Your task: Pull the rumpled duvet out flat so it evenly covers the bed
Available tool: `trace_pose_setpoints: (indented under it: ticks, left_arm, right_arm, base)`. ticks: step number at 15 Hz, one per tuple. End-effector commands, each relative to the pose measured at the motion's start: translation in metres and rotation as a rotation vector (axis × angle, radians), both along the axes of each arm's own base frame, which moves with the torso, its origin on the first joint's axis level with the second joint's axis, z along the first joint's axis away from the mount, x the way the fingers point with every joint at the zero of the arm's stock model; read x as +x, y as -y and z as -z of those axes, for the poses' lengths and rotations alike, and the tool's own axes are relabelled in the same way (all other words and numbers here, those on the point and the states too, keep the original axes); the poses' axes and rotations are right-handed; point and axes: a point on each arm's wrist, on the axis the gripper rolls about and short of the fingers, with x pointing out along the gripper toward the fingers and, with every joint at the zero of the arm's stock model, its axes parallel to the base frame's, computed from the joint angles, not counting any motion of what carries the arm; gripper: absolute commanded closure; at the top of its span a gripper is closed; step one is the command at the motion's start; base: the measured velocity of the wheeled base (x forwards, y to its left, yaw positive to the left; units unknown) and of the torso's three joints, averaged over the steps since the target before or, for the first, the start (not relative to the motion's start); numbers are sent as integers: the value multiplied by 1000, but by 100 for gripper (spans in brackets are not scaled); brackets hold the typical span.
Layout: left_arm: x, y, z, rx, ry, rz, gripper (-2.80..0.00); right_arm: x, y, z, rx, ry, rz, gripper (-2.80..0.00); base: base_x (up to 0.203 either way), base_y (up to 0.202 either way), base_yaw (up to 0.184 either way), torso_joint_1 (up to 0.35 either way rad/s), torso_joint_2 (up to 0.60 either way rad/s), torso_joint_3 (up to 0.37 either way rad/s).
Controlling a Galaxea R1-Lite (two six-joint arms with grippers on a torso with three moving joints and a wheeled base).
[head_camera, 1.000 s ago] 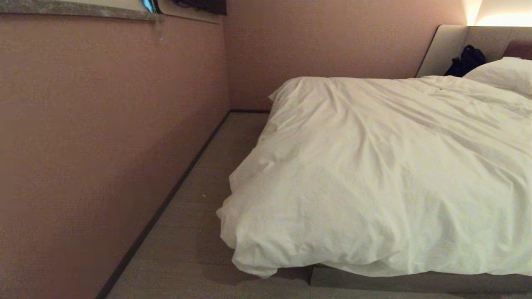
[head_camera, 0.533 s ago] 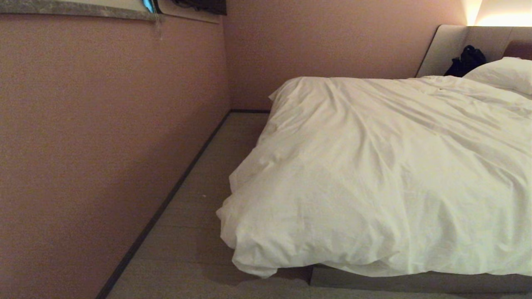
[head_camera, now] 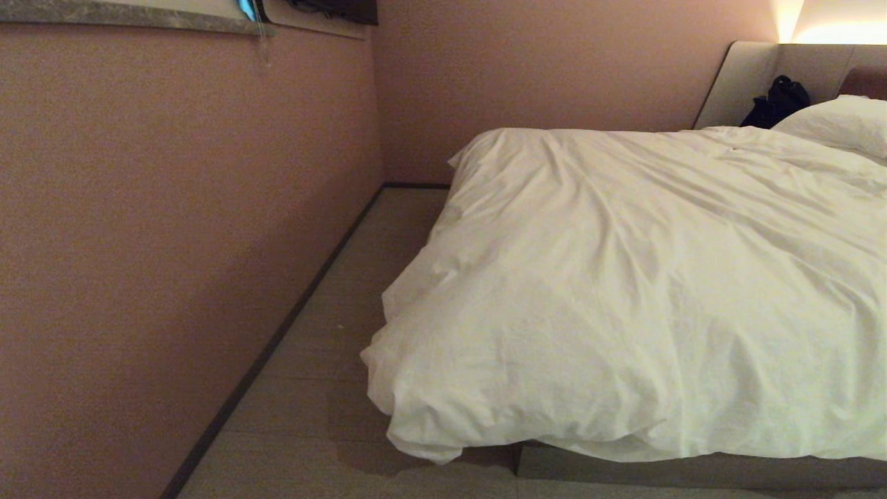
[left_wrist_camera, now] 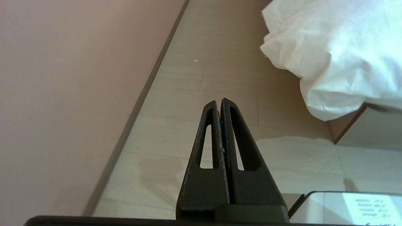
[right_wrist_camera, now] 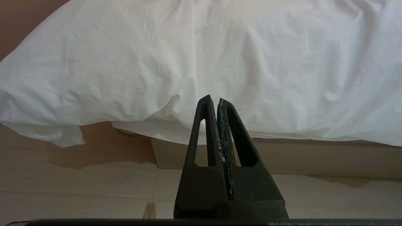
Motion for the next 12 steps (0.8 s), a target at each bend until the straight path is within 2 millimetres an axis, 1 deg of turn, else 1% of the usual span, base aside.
trace_pose_setpoints:
  ticks: [1, 12]
  left_arm:
    - [0, 0, 0, 22, 3, 13, 0]
    - [0, 0, 0, 19, 4, 13, 0]
  right_arm:
    - [0, 0, 0, 0, 1, 0, 0]
    - [0, 0, 0, 0, 1, 0, 0]
  base:
    - [0, 0, 0, 0, 0, 0]
    - [0, 0, 0, 0, 0, 0]
